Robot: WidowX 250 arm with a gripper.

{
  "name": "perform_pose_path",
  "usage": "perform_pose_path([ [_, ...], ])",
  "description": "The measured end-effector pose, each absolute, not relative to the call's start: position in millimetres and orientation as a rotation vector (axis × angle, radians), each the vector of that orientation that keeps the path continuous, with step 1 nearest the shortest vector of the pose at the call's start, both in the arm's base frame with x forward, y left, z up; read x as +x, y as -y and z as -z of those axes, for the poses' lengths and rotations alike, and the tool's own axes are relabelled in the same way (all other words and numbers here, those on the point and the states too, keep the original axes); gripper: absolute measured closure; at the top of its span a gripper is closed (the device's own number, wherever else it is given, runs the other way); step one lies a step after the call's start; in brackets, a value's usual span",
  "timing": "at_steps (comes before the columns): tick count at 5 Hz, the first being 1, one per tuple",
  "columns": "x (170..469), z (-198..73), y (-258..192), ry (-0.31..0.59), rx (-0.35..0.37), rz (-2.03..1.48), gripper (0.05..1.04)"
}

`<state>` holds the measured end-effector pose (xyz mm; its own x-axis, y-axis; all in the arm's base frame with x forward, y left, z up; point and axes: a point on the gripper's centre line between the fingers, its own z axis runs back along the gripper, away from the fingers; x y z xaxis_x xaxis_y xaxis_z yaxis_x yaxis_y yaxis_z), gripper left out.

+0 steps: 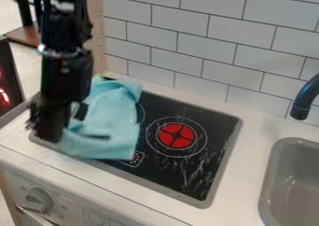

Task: Unfold the blue cloth on the stove from top to bottom

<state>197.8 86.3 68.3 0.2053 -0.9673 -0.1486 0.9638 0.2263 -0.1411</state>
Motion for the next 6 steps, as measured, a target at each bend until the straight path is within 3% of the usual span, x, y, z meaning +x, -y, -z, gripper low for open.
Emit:
perform_pose_path([
  [3, 189.5, -43.5, -113.5, -0.373, -0.020, 1.485, 1.016],
  [4, 188.6, -42.4, -116.0, -0.385, -0.004, 1.509, 0.857],
  [6, 186.5, -45.8, -108.9, -0.368, -0.058, 1.467, 0.283],
])
